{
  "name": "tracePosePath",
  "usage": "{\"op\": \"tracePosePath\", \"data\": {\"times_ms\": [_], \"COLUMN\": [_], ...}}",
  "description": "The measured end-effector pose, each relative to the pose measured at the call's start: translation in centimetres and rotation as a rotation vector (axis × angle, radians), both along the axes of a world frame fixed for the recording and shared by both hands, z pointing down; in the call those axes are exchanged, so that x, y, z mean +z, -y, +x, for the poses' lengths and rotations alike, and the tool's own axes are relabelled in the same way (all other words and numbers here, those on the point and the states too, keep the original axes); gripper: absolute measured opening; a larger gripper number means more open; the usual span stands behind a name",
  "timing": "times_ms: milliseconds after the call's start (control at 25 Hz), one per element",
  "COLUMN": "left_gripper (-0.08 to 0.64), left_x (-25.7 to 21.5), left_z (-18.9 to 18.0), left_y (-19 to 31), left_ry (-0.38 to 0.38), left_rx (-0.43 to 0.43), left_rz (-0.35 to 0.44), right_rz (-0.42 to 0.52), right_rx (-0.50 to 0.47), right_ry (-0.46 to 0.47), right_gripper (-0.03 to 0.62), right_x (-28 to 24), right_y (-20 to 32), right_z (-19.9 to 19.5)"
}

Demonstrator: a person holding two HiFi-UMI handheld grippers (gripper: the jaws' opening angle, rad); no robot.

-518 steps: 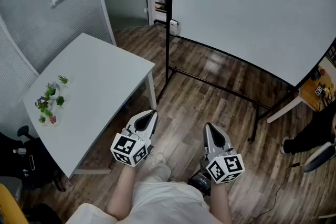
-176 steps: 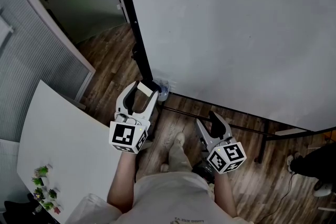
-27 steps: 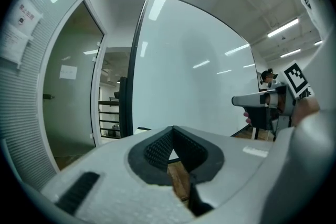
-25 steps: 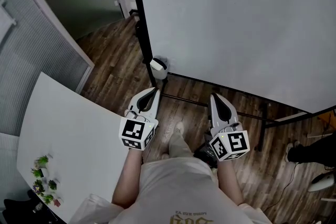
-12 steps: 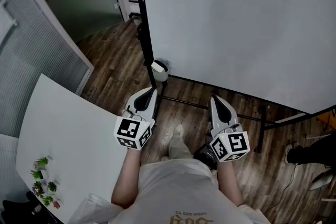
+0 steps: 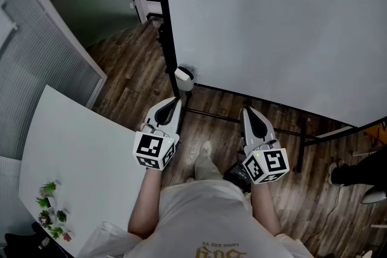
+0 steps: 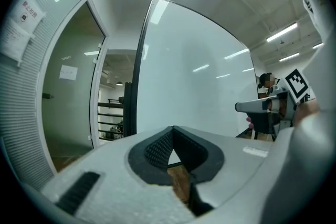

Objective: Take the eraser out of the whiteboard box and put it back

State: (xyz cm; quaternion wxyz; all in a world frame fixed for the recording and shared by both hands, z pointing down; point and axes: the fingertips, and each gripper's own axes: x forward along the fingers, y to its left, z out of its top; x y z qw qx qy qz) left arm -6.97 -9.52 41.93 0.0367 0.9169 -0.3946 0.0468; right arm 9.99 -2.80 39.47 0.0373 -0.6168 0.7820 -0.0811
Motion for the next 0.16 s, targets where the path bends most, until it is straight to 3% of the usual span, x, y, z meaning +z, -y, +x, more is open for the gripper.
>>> {"op": "tracePosePath", "data": {"times_ms": [160], "left_gripper": [0.003], "left_x": [0.18], "left_z": [-0.13], "left_y": [0.17], "left_ry": [-0.005], "left_rx": [0.004], "left_rz": [-0.001], "right_rz": [-0.004], "right_rx": [0.009], "right_ry": [0.002], "right_gripper": [0.011], "right_x": [0.27], "right_y": [0.01], "right_z": [0.09]}}
